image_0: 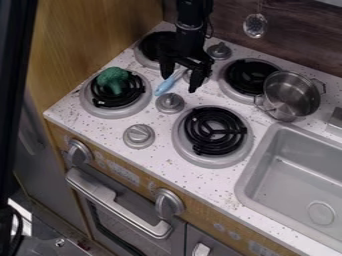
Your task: Move the silver pot on top of the bottom left burner
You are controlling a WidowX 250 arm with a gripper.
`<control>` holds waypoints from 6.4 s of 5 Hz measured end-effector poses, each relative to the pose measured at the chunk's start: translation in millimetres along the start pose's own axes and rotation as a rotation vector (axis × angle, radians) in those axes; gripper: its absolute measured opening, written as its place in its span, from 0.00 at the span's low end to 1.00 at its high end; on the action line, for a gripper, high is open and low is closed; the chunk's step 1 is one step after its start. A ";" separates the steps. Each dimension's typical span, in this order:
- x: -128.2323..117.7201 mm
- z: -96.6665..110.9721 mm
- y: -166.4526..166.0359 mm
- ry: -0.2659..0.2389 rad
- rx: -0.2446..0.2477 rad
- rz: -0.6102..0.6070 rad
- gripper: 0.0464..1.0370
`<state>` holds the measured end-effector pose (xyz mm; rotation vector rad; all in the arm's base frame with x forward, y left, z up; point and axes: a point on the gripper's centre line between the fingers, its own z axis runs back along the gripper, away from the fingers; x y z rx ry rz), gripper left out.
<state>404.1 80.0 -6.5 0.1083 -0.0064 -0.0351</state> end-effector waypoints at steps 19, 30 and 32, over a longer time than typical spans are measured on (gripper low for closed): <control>28.8 -4.1 -119.1 -0.183 -0.055 -0.305 0.02; -43.2 28.7 -131.5 -0.086 -0.125 -0.062 0.96; -42.7 44.3 -115.9 -0.002 -0.184 0.002 0.96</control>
